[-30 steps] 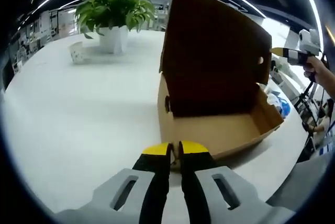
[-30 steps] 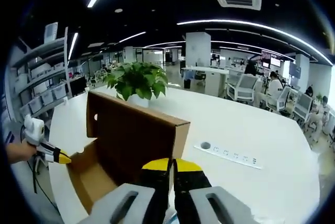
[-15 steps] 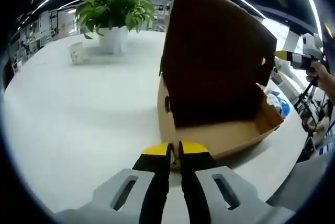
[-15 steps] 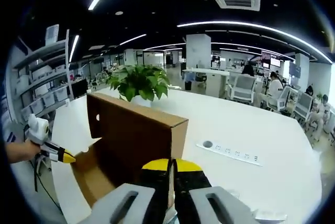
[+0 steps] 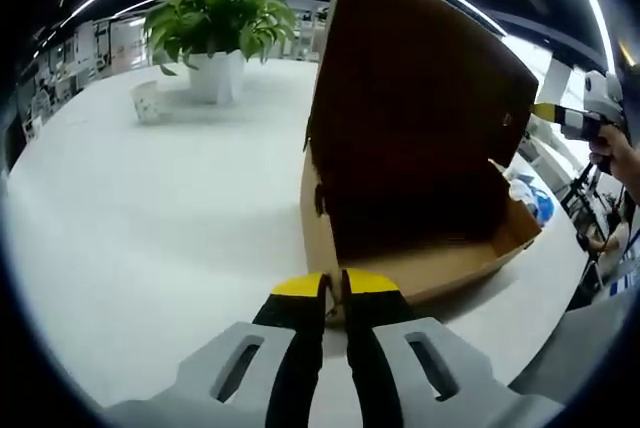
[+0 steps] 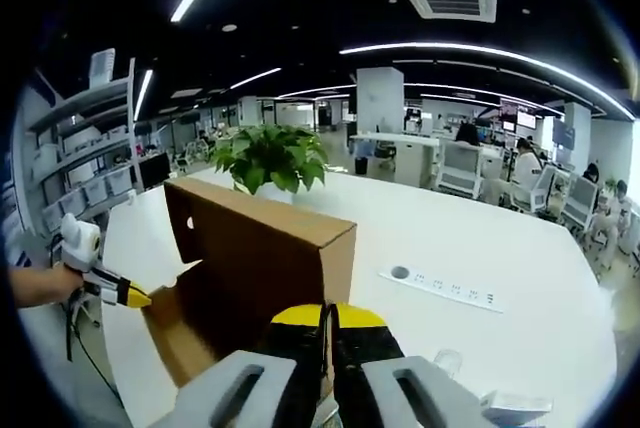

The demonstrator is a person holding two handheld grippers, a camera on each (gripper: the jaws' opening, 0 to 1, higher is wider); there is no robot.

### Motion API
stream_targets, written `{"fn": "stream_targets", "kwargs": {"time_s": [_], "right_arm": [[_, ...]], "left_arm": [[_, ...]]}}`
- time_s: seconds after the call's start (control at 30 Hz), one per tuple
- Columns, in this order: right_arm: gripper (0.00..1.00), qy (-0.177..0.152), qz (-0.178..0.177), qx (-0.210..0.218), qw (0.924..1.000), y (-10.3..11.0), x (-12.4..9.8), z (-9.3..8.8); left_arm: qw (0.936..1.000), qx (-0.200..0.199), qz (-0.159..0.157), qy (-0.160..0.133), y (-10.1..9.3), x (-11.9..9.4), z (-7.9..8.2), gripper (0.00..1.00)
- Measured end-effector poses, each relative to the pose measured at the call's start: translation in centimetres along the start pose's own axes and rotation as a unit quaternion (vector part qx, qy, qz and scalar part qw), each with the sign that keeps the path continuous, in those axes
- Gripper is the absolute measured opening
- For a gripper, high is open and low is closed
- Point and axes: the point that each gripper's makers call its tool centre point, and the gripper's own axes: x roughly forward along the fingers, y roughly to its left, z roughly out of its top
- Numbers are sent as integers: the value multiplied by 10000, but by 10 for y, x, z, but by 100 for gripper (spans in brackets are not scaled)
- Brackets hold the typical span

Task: Operate the shoe box by opening the lid, removing the specified soft item, and placing it in the target area until the item is outside and the box remains undamaged.

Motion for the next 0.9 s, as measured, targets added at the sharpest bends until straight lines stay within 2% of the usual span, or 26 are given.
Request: {"fn": "stream_targets", "kwargs": {"time_s": [0.9], "right_arm": [[0, -37, 63, 23, 10000, 17, -20, -24]], "left_arm": [[10000, 16, -3, -24, 0, -1, 0, 5]]}}
